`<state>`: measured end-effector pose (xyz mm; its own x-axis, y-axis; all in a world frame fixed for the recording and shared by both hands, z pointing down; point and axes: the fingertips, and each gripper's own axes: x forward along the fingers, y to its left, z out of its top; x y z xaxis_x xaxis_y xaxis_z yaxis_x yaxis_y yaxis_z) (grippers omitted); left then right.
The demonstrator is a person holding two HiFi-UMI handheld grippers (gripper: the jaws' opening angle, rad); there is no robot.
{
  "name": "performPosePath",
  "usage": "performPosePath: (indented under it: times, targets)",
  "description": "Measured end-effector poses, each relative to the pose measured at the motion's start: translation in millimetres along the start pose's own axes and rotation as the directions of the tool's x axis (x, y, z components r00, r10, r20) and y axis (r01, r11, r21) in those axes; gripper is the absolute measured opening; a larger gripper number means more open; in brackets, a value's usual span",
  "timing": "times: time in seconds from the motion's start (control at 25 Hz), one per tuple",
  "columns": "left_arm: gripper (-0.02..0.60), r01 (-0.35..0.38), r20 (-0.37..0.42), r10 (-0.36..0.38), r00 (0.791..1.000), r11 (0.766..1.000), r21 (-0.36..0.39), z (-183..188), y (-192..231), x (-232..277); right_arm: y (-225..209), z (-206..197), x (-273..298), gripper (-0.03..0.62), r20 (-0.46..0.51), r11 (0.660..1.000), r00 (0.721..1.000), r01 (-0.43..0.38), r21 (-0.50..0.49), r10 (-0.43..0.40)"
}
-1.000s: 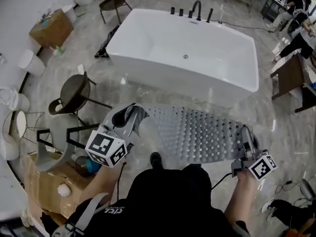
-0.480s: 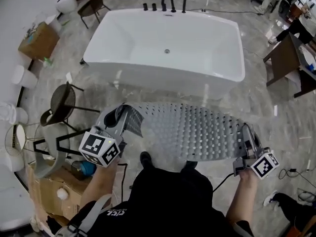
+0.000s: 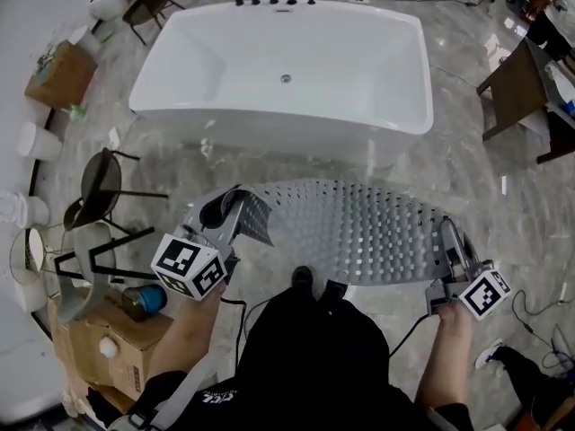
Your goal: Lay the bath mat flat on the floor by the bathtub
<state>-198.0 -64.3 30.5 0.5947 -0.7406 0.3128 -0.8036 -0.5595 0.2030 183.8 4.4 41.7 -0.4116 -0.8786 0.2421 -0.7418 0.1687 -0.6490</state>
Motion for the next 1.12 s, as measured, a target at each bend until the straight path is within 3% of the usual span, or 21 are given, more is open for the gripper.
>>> performPosePath:
  times: [0.2, 0.4, 0.56, 0.68, 1.12]
  targets:
    - [0.018, 0.023, 0.007, -0.023, 1.0, 0.999, 0.036, -19.8, -0.4, 19.7, -25.0, -11.2, -4.0, 0.017, 0.003, 0.999, 0.999, 0.043, -0.01, -0.043]
    - [0.018, 0.025, -0.025, -0.025, 0.999, 1.0, 0.016, -57.0, 9.3, 48.2, -63.4, -30.1, 18.2, 0.017, -0.029, 0.998, 0.997, 0.069, -0.004, -0.069]
    - [0.018, 0.016, -0.034, -0.015, 0.999, 1.0, 0.023, -103.2, 20.8, 68.2, -106.9, -58.3, 36.1, 0.017, -0.055, 0.998, 0.996, 0.067, 0.01, -0.067]
    - [0.017, 0.003, -0.023, -0.004, 1.0, 1.0, -0.012, -141.8, 32.4, 92.6, -152.0, -84.6, 51.7, 0.017, -0.062, 0.997, 0.996, 0.069, 0.021, -0.068]
    - [0.018, 0.0, -0.022, -0.001, 1.0, 1.0, -0.026, -308.1, 77.6, 194.3, -305.5, -203.4, 132.8, 0.015, -0.084, 0.995, 0.995, 0.054, 0.085, -0.047]
